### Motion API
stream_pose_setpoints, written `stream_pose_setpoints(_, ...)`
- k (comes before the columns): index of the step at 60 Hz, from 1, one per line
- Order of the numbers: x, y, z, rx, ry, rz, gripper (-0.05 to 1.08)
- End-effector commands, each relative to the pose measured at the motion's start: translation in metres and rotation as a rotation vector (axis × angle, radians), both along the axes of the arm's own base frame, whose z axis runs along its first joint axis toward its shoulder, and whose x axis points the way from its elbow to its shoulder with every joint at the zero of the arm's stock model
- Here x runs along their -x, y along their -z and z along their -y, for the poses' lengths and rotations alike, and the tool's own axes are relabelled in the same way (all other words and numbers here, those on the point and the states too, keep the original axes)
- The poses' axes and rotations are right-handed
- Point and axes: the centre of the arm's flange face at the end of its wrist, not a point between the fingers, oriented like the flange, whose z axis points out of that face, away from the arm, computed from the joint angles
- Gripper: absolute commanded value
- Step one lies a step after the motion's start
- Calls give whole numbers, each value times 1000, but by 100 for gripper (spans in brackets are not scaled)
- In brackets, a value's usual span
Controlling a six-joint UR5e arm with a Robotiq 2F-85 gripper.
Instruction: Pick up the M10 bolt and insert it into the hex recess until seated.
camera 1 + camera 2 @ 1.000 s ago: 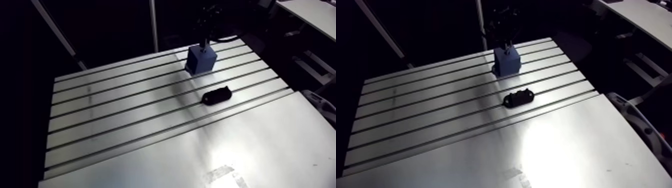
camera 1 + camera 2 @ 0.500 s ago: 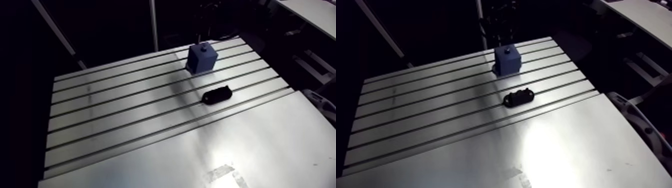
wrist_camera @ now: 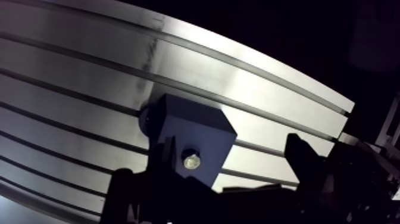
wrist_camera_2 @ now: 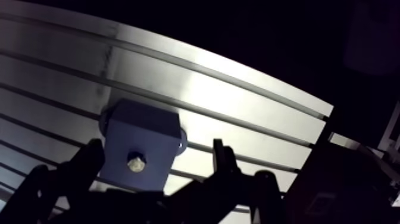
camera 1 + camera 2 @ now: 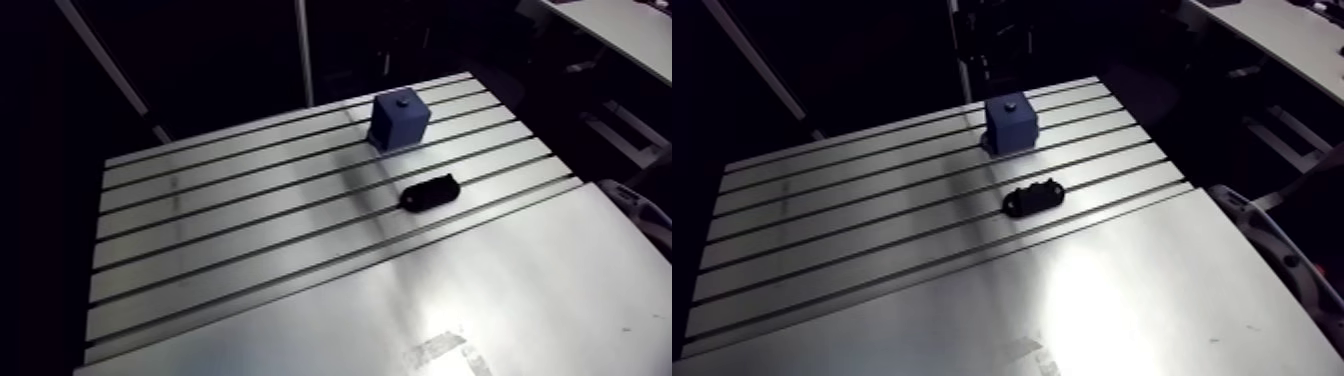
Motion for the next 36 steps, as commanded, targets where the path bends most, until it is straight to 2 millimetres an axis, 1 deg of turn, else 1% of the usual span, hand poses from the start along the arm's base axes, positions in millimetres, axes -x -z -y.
stream_pose_setpoints(1, -6, -3, 1, 2, 90, -3, 1)
stream_pose_setpoints(4, -8, -4, 2, 5, 101, 5, 2)
stream_pose_setpoints(5, -10, -5, 3, 7, 116, 8, 6)
stream_pose_setpoints(6, -10, -5, 3, 7, 116, 8, 6)
stream_pose_setpoints(8, -11, -6, 3, 11, 135, 12, 19)
stream_pose_setpoints(9, -11, -6, 3, 11, 135, 12, 19)
stream_pose_setpoints(10, -11, -7, 4, 12, 154, 8, 23)
stream_pose_setpoints(16, -13, -8, 3, 19, 237, 21, 22)
stream_pose_setpoints(18, -16, -5, 4, 28, 269, 55, 22)
stream_pose_setpoints(24, -18, -2, 5, 34, 289, 77, 22)
stream_pose_setpoints(25, -18, -2, 5, 36, 298, 79, 27)
stream_pose_setpoints(26, -18, -2, 5, 36, 298, 79, 27)
stream_pose_setpoints(27, -19, -3, 6, 36, 318, 79, 35)
stream_pose_setpoints(28, -19, -3, 6, 36, 318, 79, 35)
stream_pose_setpoints(29, -19, -2, 6, 36, 344, 78, 41)
stream_pose_setpoints(30, -19, -2, 6, 36, 344, 78, 41)
stream_pose_setpoints(31, -19, -1, 5, 36, 367, 77, 44)
stream_pose_setpoints(32, -19, -1, 5, 36, 367, 77, 44)
stream_pose_setpoints(33, -19, 0, 5, 34, 378, 78, 48)
stream_pose_setpoints(36, -20, 1, 6, 36, 381, 81, 49)
